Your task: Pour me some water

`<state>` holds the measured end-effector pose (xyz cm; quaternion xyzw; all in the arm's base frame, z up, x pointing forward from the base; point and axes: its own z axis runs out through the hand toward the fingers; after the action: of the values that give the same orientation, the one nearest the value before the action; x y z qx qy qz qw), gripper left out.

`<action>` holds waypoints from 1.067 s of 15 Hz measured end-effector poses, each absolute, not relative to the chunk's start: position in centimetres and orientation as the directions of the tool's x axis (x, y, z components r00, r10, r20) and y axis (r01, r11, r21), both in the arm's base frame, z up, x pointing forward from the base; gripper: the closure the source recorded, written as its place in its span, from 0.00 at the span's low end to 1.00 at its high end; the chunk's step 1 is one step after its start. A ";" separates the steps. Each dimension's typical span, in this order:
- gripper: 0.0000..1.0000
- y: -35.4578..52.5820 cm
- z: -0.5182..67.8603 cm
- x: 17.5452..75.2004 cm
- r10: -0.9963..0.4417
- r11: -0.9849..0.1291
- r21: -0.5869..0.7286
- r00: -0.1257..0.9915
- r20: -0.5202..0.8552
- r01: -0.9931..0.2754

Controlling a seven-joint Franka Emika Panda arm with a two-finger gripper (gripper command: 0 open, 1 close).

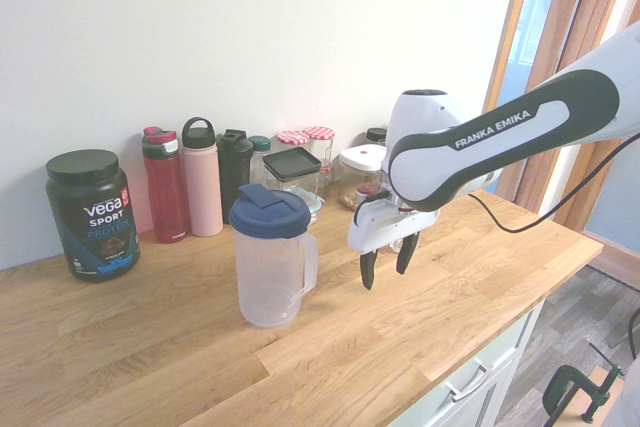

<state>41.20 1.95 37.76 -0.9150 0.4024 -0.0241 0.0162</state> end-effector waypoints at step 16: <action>0.00 16.8 47.3 33.2 -0.560 -0.829 -0.184 0.790 0.251 -0.529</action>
<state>33.22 16.82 47.29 -0.9446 0.2880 -0.1487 0.0523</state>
